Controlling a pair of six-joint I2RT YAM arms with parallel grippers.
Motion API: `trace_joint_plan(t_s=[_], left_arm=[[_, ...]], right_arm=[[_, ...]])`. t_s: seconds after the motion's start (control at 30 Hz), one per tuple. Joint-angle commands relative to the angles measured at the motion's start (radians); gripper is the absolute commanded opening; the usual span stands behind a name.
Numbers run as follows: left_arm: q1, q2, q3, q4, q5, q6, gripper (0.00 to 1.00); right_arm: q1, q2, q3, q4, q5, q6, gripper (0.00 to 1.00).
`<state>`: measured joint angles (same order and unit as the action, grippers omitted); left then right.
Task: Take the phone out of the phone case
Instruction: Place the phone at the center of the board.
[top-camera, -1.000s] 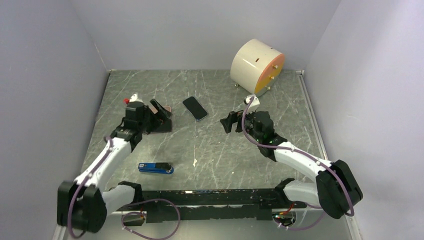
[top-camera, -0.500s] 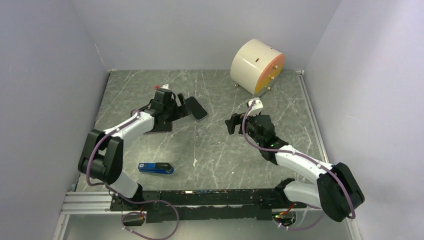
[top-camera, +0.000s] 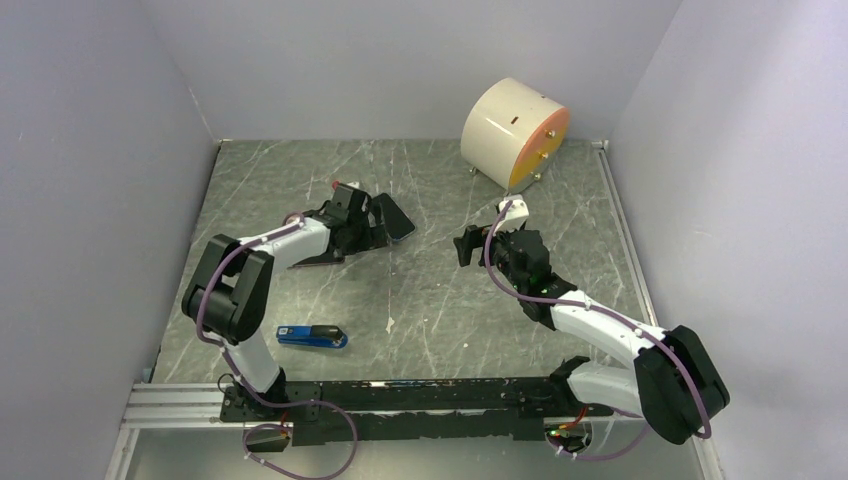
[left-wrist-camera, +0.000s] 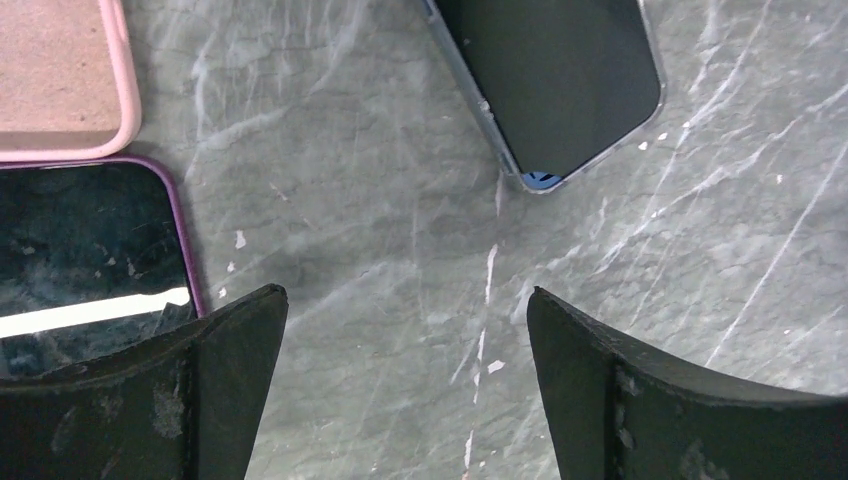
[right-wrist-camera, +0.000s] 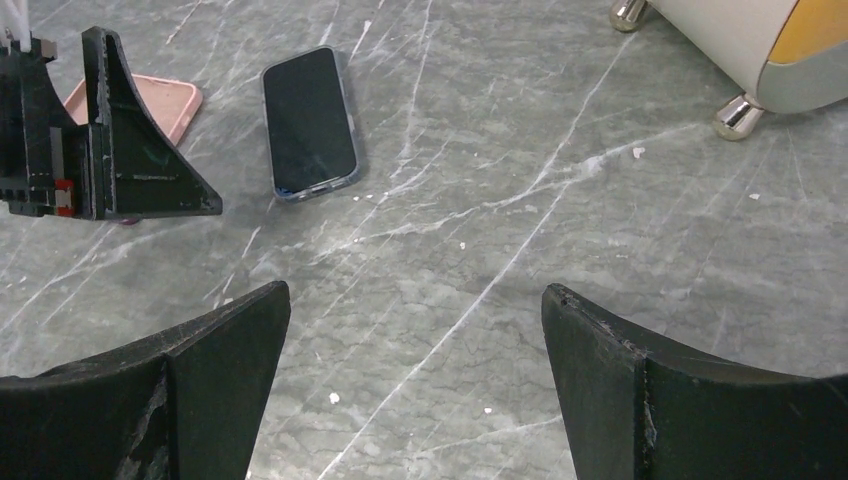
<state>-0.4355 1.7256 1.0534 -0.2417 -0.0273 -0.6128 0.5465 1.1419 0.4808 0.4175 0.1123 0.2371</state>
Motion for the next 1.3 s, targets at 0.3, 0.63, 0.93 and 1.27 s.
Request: trace_joint_plan(t_s=[0.3, 0.63, 0.93, 1.27], left_arm=[[-0.003, 0.006, 0.017, -0.032, -0.105, 0.037, 0.94], [-0.003, 0.056, 0.034, -0.04, -0.105, 0.041, 0.94], [-0.003, 0.059, 0.033, -0.055, -0.131, 0.042, 0.94], [-0.003, 0.033, 0.028, -0.079, -0.183, 0.043, 0.94]], right_arm=[[-0.001, -0.012, 0.0, 0.03, 0.027, -0.012, 0.99], [-0.003, -0.004, 0.003, 0.032, 0.022, -0.011, 0.99], [-0.003, -0.001, 0.005, 0.03, 0.022, -0.011, 0.99], [-0.002, 0.0, 0.005, 0.03, 0.018, -0.011, 0.99]])
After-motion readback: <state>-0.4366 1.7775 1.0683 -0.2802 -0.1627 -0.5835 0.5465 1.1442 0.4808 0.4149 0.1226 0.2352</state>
